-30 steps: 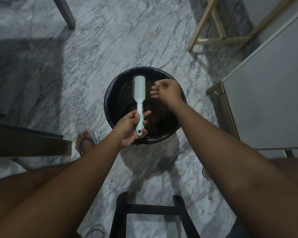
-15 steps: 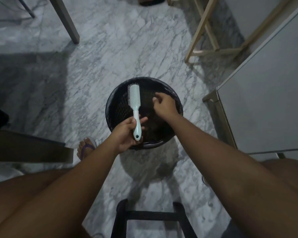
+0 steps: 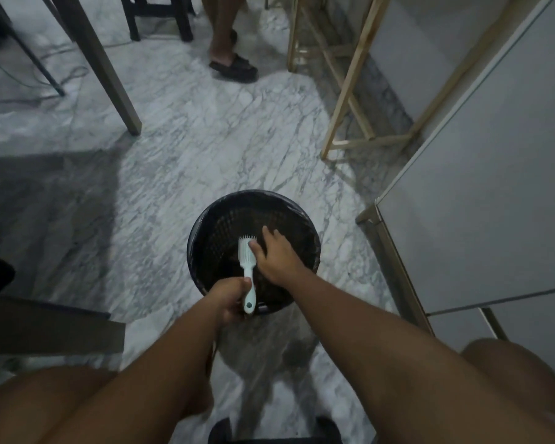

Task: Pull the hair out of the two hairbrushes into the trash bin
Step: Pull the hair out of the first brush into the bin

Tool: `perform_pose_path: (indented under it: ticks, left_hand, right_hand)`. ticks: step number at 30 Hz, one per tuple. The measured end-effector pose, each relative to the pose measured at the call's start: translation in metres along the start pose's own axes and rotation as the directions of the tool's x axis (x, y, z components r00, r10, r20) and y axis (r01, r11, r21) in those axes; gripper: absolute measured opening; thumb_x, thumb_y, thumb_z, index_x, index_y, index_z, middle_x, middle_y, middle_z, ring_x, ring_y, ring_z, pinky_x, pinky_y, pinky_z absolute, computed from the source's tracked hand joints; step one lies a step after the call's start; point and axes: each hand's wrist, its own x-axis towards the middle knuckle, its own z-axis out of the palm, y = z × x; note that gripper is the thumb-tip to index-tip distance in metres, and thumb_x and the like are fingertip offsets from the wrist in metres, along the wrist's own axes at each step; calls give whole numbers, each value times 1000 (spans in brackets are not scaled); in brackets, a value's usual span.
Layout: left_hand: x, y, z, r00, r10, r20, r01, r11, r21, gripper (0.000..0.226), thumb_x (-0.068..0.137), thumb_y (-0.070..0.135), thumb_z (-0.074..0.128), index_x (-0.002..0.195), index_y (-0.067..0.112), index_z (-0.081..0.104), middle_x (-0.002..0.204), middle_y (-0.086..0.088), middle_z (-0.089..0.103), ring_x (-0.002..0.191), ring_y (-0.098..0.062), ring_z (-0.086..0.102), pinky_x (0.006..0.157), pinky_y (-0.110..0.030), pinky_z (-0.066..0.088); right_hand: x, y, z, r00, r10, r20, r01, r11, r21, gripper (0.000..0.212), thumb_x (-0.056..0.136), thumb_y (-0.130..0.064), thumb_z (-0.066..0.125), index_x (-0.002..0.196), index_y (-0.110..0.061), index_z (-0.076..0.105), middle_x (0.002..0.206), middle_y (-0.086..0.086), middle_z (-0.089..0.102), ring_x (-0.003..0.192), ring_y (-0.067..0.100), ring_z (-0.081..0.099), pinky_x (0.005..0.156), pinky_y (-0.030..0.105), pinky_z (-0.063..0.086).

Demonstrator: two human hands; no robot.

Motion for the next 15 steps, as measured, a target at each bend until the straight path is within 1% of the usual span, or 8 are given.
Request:
perform_pose_path:
  ticks: [2,5,8,9,11,12,14,15]
  left_hand:
    - [2,2,1,999,18,-36,-16,999,44,27,97,8,48,117,-2,63,108,-23,65,96,-37,62,74,-44,54]
    - [1,5,3,998,23,-56,-20,998,54,19,99,7,46,107,1,63,99,-21,64,89,-36,61,70,-43,52]
    - [1,7,3,998,27,-65,-23,998,65,25,99,9,49,118,0,63,108,-22,65,99,-38,62,80,-47,53]
    - [-1,7,3,998,34,-57,-31,998,59,25,99,10,49,118,0,63,107,-22,65,96,-37,62,77,-46,54]
    - [-9,9,6,999,23,-46,-21,999,41,21,100,10,46,110,2,63,100,-20,64,87,-35,61,67,-43,52]
    - [-9,9,6,999,16,-44,-14,999,38,20,101,10,46,109,3,63,101,-20,64,89,-35,61,70,-44,53]
    - [-10,9,5,999,11,-48,-8,998,54,21,100,13,48,113,6,64,108,-21,64,99,-37,61,87,-49,53]
    - [-10,11,4,999,5,-50,-2,998,68,22,100,14,49,114,9,64,111,-21,64,102,-37,61,93,-50,51]
  right_hand:
    - [-1,0,-1,1000,-19,15,20,996,-87,70,101,-57,30,156,-17,16,162,21,17,150,38,13,122,51,17]
    - [-1,3,-2,999,-39,32,44,985,-165,70,100,-58,28,157,-18,15,162,21,15,150,38,12,121,53,17]
    - [2,7,-4,999,-33,36,39,982,-186,71,100,-59,28,157,-18,15,162,21,15,150,39,11,121,53,16]
    - [2,8,-5,999,-34,37,40,980,-192,71,100,-59,28,157,-18,15,162,21,14,151,39,11,121,54,16]
    - [2,9,-5,998,-38,43,46,981,-189,72,100,-60,28,157,-19,14,163,20,13,151,39,10,121,54,15]
    - [1,8,-5,998,-43,44,50,982,-184,71,100,-60,28,157,-19,14,163,20,13,151,39,10,121,54,15]
    - [2,9,-5,998,-46,39,52,983,-176,71,100,-59,28,157,-19,15,162,21,14,150,39,11,121,54,16]
    - [1,9,-6,998,-44,39,50,983,-175,71,100,-59,28,156,-19,16,162,21,15,150,39,12,121,54,16]
